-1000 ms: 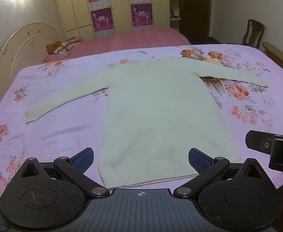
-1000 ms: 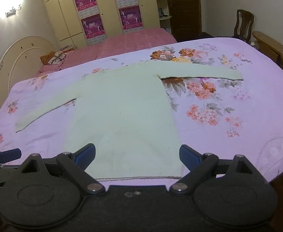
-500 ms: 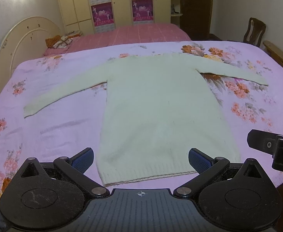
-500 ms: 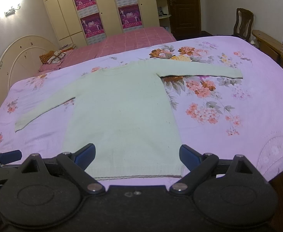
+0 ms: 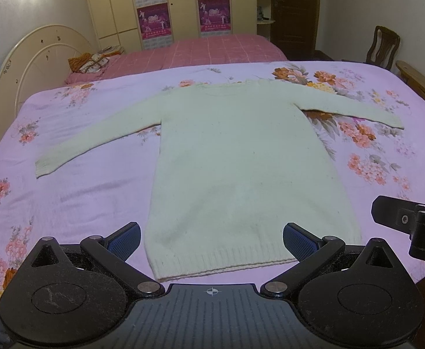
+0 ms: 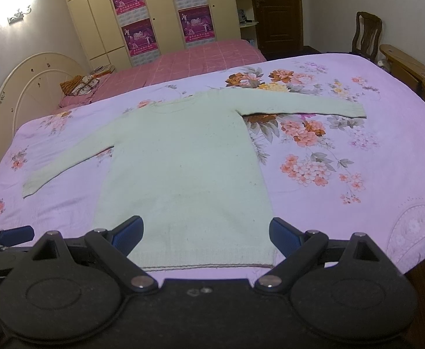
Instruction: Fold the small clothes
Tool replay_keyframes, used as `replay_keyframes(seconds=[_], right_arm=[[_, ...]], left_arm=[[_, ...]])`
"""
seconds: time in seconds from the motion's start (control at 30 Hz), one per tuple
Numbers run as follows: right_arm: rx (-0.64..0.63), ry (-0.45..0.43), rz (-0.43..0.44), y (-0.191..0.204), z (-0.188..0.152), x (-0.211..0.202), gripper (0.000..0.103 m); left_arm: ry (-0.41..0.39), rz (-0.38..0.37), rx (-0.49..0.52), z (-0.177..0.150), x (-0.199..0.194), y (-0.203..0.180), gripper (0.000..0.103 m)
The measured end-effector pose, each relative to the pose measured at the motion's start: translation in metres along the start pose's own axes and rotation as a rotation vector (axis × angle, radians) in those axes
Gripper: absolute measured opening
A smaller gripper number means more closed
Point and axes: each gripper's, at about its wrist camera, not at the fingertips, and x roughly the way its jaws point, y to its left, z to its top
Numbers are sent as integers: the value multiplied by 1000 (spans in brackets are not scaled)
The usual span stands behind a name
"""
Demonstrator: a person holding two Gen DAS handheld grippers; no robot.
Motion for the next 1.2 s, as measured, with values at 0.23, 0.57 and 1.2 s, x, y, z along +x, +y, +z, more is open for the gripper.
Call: replay_keyframes(seconds=[0.23, 0.57, 1.2], right_arm=[[-5, 6, 1, 1, 1, 3, 93], [-8, 12, 4, 1, 5, 6, 93], [-60, -39, -43, -2, 21, 24, 93]], left_arm=[[6, 0, -2, 1, 2, 2, 103], [9, 2, -2, 4, 6, 2, 103], [35, -2, -68, 33, 46, 11, 103]])
